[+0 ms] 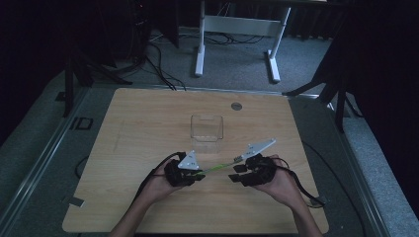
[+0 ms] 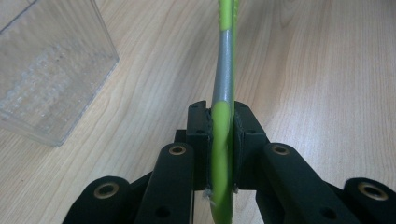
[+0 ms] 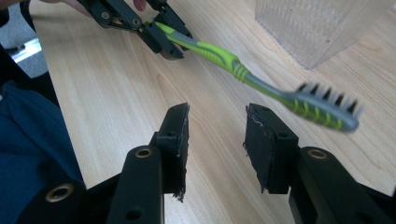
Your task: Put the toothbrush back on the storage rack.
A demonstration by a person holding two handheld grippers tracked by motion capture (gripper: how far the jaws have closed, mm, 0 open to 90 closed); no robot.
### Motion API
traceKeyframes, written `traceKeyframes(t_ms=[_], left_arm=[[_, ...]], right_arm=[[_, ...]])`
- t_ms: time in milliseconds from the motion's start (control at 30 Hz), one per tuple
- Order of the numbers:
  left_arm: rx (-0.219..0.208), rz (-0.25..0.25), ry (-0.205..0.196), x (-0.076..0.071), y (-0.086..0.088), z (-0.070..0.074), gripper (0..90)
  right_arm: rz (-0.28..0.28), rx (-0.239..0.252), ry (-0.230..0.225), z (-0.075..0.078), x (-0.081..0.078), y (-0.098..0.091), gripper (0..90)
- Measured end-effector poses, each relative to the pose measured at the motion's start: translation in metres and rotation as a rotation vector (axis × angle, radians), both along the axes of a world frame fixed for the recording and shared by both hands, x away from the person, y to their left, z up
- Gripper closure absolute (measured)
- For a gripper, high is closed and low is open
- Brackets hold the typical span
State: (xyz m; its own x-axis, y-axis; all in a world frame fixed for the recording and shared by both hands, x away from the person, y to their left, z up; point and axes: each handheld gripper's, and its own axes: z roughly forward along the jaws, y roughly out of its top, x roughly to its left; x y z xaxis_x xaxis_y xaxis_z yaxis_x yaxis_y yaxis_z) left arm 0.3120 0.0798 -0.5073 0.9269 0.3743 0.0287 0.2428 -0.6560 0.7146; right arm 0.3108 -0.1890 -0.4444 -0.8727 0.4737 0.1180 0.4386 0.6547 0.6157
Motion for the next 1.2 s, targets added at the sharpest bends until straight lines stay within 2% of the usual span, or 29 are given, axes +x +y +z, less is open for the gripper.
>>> traceKeyframes(t_ms=[233,633,1033,1200], left_arm=[[-0.021,0.027,0.002,0.001,0.004,0.002,80.3],[-0.047,0.064,-0.005,0.001,0.005,0.006,80.3],[-0.075,0.086,-0.004,0.003,0.005,0.01,80.3],[-0.081,0.085,-0.007,0.002,0.005,0.012,80.3]], right_arm=[[-0.039,0.06,0.014,-0.002,0.003,-0.007,59.3],[-0.108,0.13,0.02,-0.004,0.006,-0.007,59.3],[-0.184,0.265,0.051,-0.011,0.012,-0.013,59.8],[-0.192,0.28,0.052,-0.011,0.014,-0.013,59.9]])
